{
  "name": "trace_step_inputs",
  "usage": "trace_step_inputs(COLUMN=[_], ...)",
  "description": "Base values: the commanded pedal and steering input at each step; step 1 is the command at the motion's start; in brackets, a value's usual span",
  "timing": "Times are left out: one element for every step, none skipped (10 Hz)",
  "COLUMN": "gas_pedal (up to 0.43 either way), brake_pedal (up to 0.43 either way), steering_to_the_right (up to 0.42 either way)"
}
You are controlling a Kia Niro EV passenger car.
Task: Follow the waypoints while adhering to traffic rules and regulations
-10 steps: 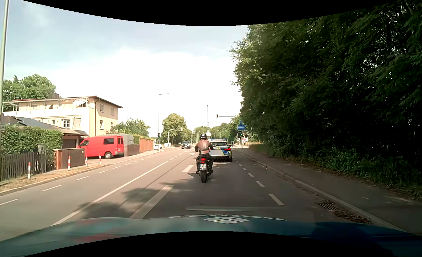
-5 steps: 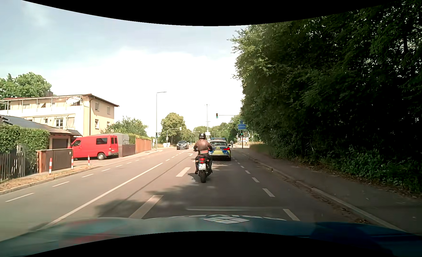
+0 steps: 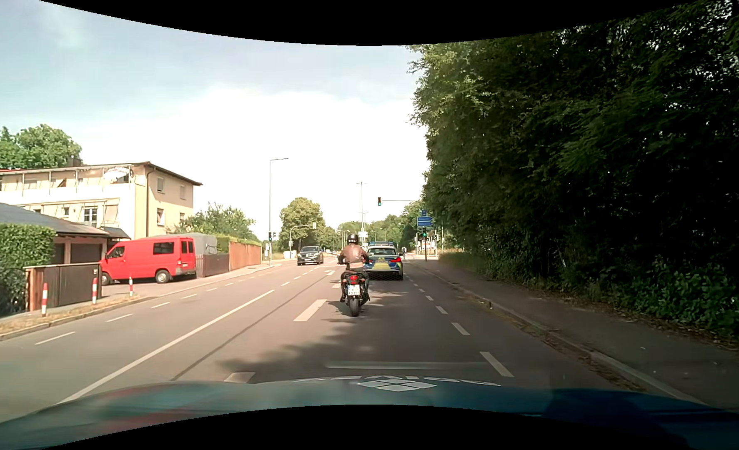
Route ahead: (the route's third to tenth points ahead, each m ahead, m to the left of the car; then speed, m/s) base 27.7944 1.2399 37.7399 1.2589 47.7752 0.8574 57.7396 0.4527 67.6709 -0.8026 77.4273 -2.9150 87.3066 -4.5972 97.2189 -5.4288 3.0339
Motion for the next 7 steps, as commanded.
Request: trace_step_inputs(gas_pedal=[0.157,0.157,0.177,0.177,0.209,0.22,0.228], brake_pedal=[0.0,0.0,0.0,0.0,0.0,0.0,0.0], steering_to_the_right=[-0.003,-0.004,-0.004,-0.004,-0.004,-0.005,-0.006])
